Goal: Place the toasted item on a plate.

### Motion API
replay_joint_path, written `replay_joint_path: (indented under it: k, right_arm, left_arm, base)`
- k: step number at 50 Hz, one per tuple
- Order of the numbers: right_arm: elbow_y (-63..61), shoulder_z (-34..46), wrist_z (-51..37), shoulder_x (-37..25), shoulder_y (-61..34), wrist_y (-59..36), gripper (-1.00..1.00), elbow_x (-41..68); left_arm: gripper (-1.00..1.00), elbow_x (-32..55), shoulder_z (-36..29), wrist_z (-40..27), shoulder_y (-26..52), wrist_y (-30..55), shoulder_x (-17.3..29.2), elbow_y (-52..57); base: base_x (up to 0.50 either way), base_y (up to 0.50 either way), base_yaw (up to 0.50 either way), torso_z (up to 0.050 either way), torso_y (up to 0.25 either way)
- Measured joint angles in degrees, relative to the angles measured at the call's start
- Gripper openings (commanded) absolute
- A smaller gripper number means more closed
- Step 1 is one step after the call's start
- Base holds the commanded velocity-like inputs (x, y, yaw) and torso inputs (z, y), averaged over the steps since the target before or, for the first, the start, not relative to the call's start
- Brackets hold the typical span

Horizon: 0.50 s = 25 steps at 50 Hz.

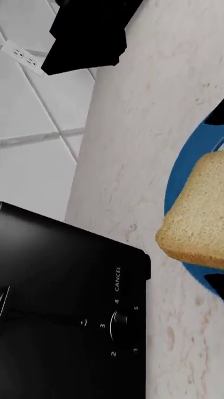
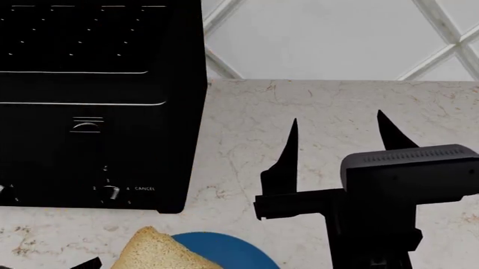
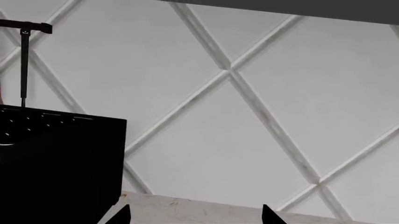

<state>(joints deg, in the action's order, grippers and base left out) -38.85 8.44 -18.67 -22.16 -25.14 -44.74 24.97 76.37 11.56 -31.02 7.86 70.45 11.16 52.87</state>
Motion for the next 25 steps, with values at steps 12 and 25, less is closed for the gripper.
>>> replay_joint_path:
  k: [12, 25]
  right_arm:
    - [-0.01, -0.1, -0.19, -0.17, 0.07, 0.18, 1.0, 0.2]
    - [-0.7, -0.54, -0.51, -0.57, 0.77, 0.31, 1.0, 0.57]
  left_arm:
    - [1.0, 2.28, 0.38, -3.16, 3.89, 0.31, 3.37, -0.48]
    - [1.0, 17.97, 0.88, -17.77, 15.1, -2.05, 11.89, -1.06]
  base:
    - [0.0, 0.0, 0.0, 0.0, 0.0]
    - [0.0, 0.0, 0.0, 0.0, 0.0]
